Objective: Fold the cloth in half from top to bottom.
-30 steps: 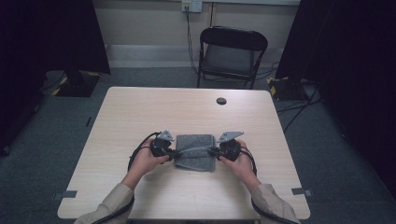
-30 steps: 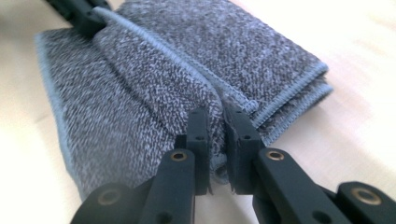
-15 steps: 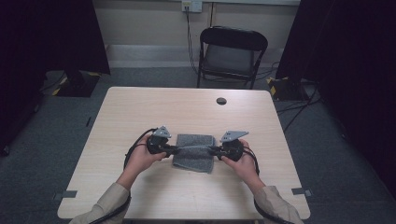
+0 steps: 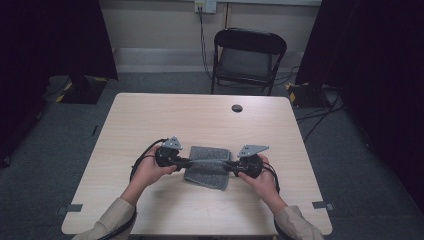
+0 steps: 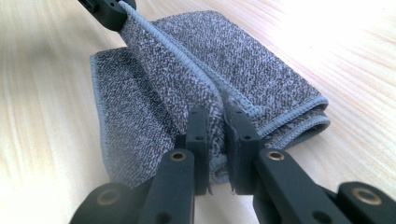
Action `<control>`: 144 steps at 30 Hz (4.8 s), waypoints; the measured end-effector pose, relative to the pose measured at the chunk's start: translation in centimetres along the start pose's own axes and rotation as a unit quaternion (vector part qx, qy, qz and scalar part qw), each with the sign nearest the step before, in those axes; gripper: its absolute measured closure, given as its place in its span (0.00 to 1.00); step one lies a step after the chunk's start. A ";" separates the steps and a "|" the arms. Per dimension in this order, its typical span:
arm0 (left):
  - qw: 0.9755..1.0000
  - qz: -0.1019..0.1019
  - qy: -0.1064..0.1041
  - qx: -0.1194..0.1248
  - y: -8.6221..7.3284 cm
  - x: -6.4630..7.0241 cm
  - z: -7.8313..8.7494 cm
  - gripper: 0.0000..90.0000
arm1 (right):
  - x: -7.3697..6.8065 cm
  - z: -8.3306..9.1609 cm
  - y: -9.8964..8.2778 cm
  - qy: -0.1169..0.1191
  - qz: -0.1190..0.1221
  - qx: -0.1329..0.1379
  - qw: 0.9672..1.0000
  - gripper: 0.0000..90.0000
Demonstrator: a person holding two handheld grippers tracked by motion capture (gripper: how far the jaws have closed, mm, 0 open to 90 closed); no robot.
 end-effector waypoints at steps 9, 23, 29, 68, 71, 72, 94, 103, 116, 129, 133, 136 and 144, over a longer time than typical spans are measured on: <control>0.999 -0.025 -0.012 0.028 1.1 1.2 -0.7 0.51 | -0.8 -0.3 -0.5 0.006 0.009 -0.008 1.000 0.90; 0.997 -0.075 -0.018 -0.012 3.5 2.4 -5.7 0.48 | -0.9 -0.8 -1.0 0.012 -0.001 -0.007 1.000 0.72; 0.997 -0.068 -0.040 -0.019 3.9 3.0 -5.4 0.85 | -0.8 -0.7 -1.9 -0.011 -0.024 -0.014 1.000 0.38; 0.994 -0.084 -0.073 -0.012 0.7 5.6 -2.7 0.61 | -0.1 0.3 -4.0 -0.057 -0.032 -0.050 0.997 0.28; 0.995 -0.079 -0.068 -0.005 0.6 5.4 -2.2 0.57 | 0.4 1.1 -4.1 -0.062 -0.042 -0.044 0.996 0.27; 0.995 -0.077 -0.066 -0.001 0.6 5.4 -2.0 0.56 | 0.6 1.4 -4.0 -0.064 -0.044 -0.044 0.996 0.27; 0.998 -0.045 -0.044 0.011 -1.0 4.1 -1.0 0.47 | 0.4 1.1 -2.1 -0.051 -0.051 -0.028 0.997 0.26; 0.996 -0.057 -0.072 0.001 -1.6 5.0 -1.9 0.51 | 1.7 -1.3 1.5 -0.048 -0.076 -0.008 0.996 0.27; 0.996 -0.059 -0.063 -0.008 -2.7 5.4 -1.5 0.50 | -1.7 -0.7 -2.8 -0.027 -0.026 -0.048 0.998 0.27; 0.994 -0.065 -0.089 -0.017 -4.7 6.5 -0.4 0.52 | -1.4 0.3 -3.7 -0.032 -0.031 -0.044 0.998 0.25; 0.995 -0.058 -0.080 -0.011 -5.6 6.4 0.1 0.47 | -1.5 0.9 -3.6 -0.028 -0.035 -0.035 0.998 0.24; 0.997 -0.048 -0.064 0.007 -6.0 5.8 1.1 0.38 | -1.5 1.5 -3.8 -0.025 -0.035 -0.033 0.999 0.21; 0.998 -0.036 -0.040 0.026 -7.1 4.5 2.8 0.26 | -1.6 2.6 -4.4 -0.010 -0.044 -0.028 0.999 0.19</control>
Point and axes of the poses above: each handheld gripper's, and its own axes: z roughly backward along the jaws, y roughly out of its top, x roughly to its right, the point moved 5 cm from there along -z, roughly forward along the jaws, and after that the axes turned 12 degrees about -x, right-handed, at the moved point
